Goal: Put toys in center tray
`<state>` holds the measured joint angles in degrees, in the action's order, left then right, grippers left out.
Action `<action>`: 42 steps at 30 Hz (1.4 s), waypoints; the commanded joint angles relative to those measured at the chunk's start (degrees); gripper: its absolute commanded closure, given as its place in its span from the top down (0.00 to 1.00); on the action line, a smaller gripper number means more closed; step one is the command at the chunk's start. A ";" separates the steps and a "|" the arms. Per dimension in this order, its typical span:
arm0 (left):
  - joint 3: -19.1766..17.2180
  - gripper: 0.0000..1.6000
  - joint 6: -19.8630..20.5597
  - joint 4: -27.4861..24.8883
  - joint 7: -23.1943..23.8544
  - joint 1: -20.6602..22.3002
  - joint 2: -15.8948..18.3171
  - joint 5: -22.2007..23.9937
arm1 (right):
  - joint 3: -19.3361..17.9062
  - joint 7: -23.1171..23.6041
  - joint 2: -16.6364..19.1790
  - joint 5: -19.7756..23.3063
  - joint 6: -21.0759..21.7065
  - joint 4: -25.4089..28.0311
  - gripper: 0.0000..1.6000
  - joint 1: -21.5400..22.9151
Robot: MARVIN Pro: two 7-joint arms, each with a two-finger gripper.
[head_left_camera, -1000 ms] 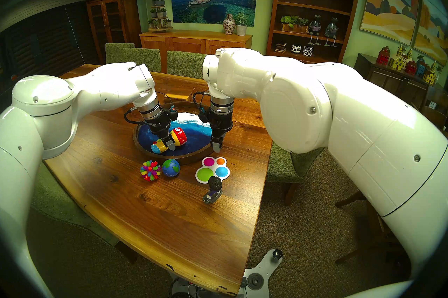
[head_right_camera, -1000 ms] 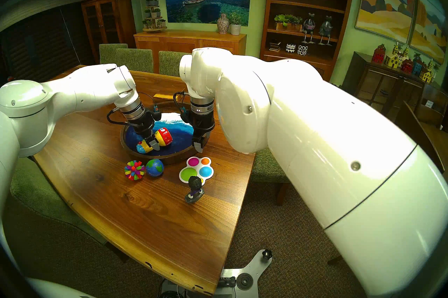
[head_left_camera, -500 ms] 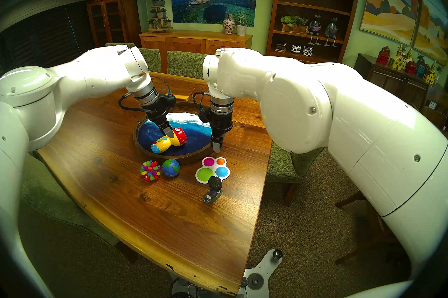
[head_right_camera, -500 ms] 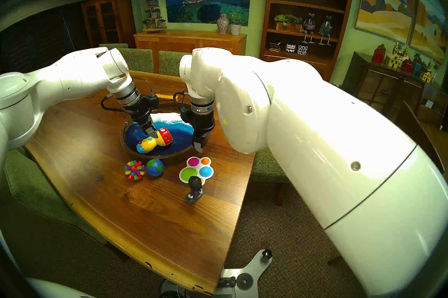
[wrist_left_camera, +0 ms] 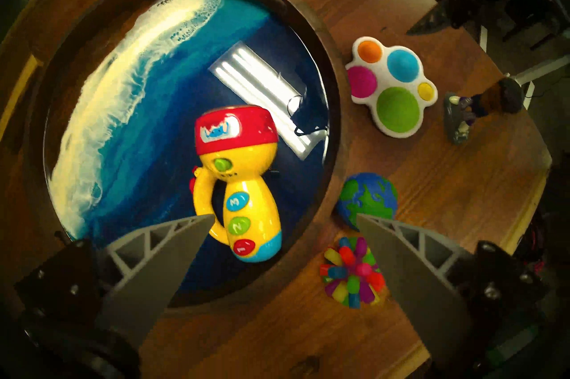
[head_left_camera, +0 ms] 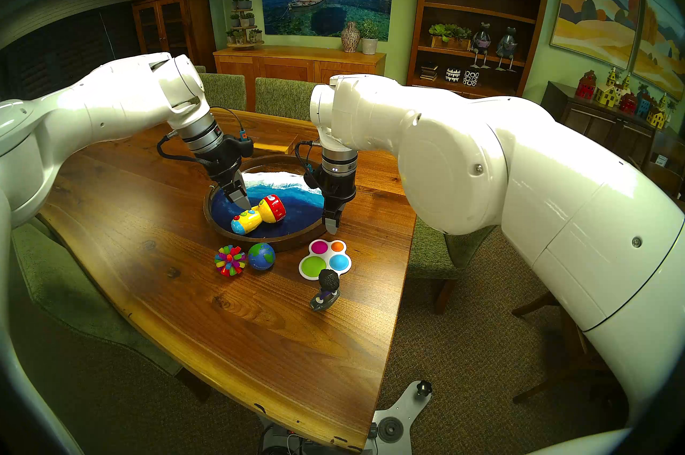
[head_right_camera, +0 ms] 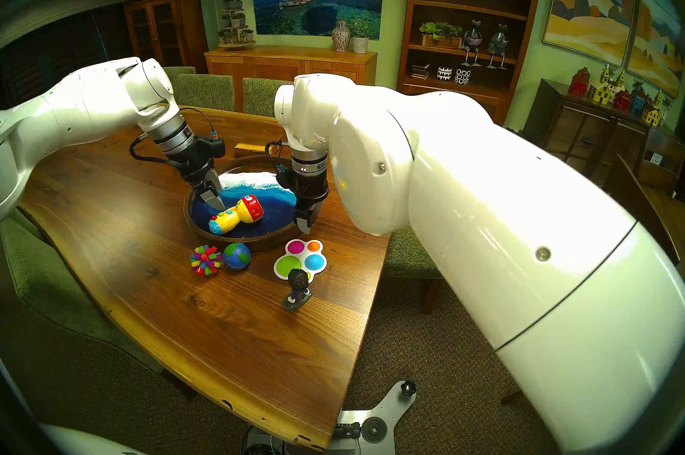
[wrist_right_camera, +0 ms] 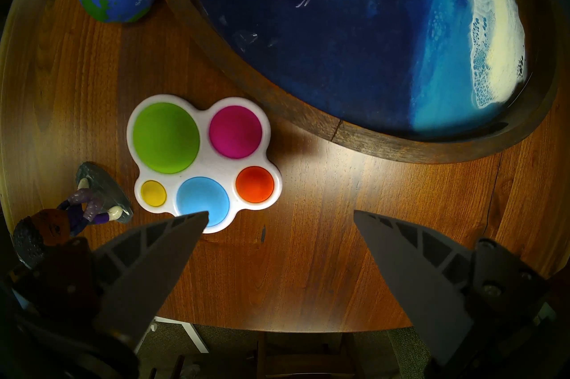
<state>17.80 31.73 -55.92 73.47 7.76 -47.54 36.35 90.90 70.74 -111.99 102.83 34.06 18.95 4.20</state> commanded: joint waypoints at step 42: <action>2.65 1.00 3.42 -50.42 -2.40 12.19 36.15 -9.89 | -0.12 -0.01 -0.01 -0.11 -0.03 -1.36 1.00 1.69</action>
<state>23.72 33.36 -100.51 71.67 14.12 -17.05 28.49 90.89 70.71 -111.99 102.60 34.09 18.86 3.73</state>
